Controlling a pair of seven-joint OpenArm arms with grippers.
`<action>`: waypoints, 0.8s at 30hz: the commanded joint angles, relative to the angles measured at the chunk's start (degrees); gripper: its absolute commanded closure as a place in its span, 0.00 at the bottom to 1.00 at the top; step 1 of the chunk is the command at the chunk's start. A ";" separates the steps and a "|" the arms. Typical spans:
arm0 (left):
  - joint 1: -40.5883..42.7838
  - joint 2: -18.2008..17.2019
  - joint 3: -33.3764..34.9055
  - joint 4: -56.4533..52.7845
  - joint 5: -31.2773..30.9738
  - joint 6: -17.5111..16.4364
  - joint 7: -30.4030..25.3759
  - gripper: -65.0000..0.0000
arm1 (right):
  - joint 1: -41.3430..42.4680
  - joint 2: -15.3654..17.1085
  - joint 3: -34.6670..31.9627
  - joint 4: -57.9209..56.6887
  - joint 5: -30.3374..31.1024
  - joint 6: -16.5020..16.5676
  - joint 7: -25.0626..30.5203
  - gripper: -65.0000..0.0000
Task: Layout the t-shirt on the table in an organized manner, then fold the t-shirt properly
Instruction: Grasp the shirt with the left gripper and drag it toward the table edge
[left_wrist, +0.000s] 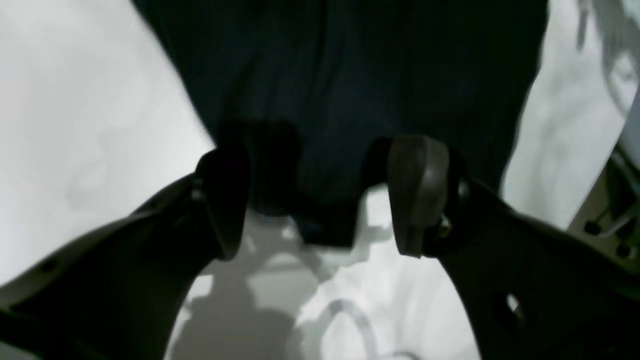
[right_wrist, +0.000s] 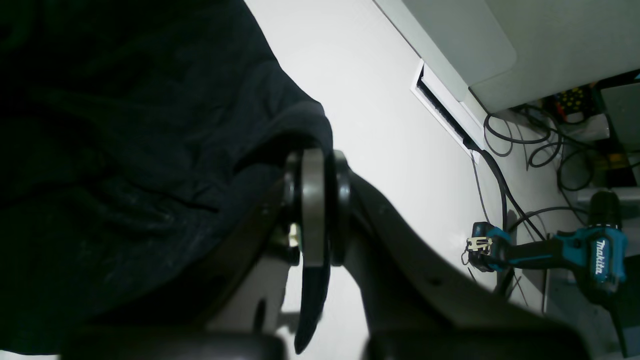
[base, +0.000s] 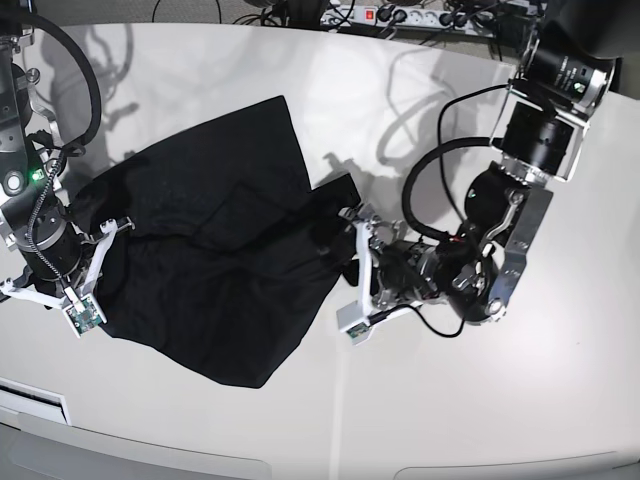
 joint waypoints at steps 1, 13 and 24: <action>-1.36 1.22 -0.28 -0.81 0.17 -0.39 -1.46 0.33 | 0.94 0.85 0.61 0.79 -0.52 -0.46 1.42 1.00; -1.92 4.17 -0.28 -10.29 13.31 6.43 -11.21 1.00 | 0.96 0.85 0.61 0.79 -0.50 -0.44 1.42 1.00; -12.24 4.15 -0.31 -9.68 1.44 4.37 -2.10 1.00 | 0.07 0.90 0.61 0.79 -0.52 -0.33 0.44 1.00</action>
